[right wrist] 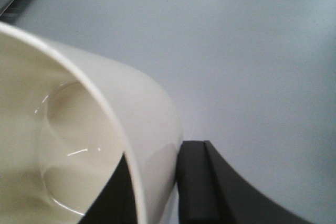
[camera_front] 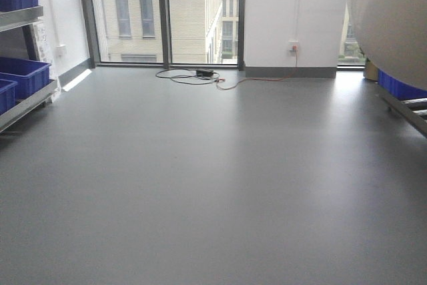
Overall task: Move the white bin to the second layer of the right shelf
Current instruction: 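Drive toward the windows alongside the blue-bin shelves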
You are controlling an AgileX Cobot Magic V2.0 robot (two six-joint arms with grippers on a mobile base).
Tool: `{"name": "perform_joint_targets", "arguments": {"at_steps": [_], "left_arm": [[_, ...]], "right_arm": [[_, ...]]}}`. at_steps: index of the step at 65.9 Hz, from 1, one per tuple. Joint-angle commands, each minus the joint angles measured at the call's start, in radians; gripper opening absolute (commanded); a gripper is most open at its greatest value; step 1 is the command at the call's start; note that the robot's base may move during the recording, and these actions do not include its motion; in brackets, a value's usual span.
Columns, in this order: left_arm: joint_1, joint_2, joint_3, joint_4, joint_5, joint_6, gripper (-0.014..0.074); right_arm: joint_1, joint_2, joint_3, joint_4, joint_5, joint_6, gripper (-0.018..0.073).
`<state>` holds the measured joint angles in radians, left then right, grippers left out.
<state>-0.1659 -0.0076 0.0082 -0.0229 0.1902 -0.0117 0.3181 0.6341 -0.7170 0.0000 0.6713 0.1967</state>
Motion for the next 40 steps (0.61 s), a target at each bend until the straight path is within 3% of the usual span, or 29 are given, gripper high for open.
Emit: {"name": "perform_joint_targets", "arguments": {"at_steps": [1, 40], "left_arm": [[-0.007, -0.015, 0.027, -0.001, -0.09, -0.01, 0.0085], [-0.007, -0.015, 0.027, -0.001, -0.09, -0.01, 0.0085]], "right_arm": [[-0.005, -0.001, -0.031, -0.008, -0.087, -0.005, 0.0052], [-0.005, -0.001, -0.031, -0.008, -0.087, -0.005, 0.0052]]}}
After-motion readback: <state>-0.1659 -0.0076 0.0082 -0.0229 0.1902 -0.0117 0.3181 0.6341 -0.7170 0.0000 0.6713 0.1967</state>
